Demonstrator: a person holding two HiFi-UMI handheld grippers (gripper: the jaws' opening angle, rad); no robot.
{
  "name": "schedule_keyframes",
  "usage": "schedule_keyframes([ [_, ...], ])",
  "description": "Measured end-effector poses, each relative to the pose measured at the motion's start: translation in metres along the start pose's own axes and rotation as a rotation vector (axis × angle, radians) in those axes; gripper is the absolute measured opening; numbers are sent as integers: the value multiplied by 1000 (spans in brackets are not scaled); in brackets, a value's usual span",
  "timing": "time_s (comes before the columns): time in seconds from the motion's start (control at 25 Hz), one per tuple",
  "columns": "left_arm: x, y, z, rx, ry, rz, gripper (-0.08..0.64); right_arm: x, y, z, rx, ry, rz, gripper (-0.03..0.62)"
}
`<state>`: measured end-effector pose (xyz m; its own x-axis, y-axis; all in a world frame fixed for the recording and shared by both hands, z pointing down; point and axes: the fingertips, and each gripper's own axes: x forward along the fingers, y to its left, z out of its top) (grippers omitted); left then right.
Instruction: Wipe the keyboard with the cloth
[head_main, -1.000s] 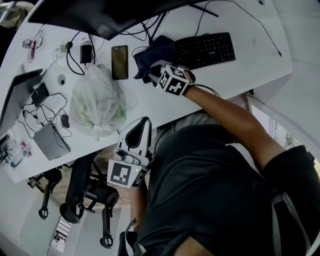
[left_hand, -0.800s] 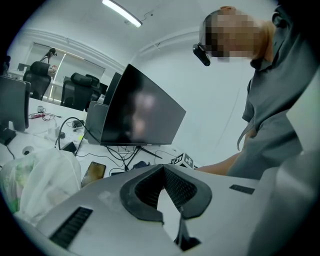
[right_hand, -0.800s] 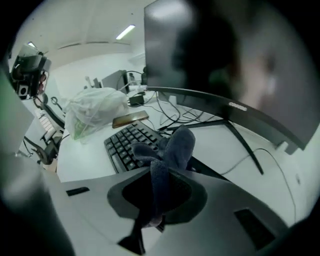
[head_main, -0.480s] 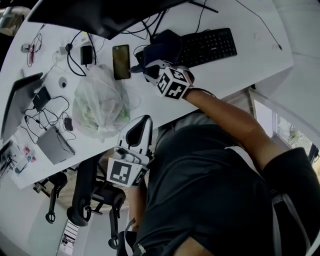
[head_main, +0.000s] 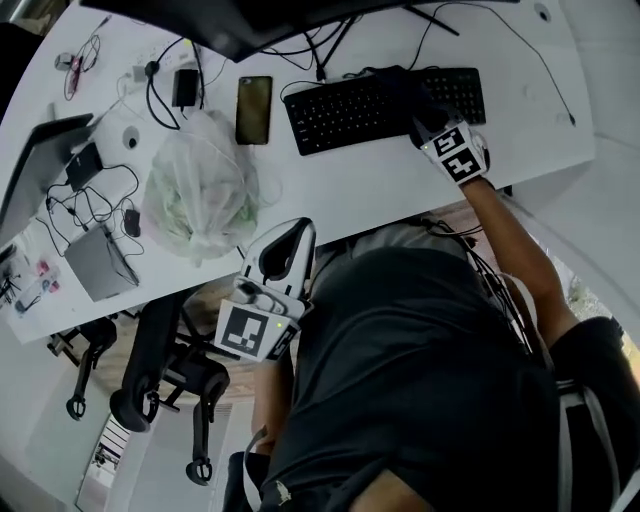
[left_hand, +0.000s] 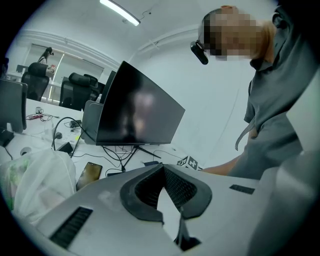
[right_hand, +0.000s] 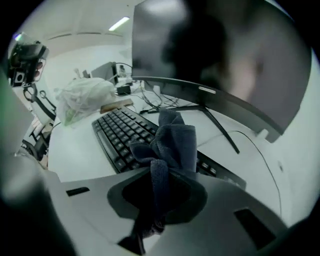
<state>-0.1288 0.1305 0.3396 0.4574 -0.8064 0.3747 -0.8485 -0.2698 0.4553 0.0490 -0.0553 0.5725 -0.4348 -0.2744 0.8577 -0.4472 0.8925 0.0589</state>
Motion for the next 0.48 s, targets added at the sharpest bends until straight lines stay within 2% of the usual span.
schedule_keyframes([
  [0.04, 3, -2, 1, -2, -4, 0, 2, -7, -12, -5, 24, 8, -28, 48],
  [0.12, 10, -8, 2, -7, -1, -2, 2, -10, -4, 12, 41, -45, -2, 48],
  [0.24, 26, -20, 4, 6, 14, -15, 2, 16, 67, 65, -50, -167, 177, 48],
  [0.32, 37, -29, 6, 23, 31, -29, 2, 44, 113, 90, -123, -201, 283, 47],
  [0.4, 47, -38, 9, 39, 42, -36, 2, 57, 131, 103, -146, -181, 329, 48],
  [0.48, 55, -45, 12, 46, 48, -37, 2, 56, 118, 92, -126, -159, 333, 47],
])
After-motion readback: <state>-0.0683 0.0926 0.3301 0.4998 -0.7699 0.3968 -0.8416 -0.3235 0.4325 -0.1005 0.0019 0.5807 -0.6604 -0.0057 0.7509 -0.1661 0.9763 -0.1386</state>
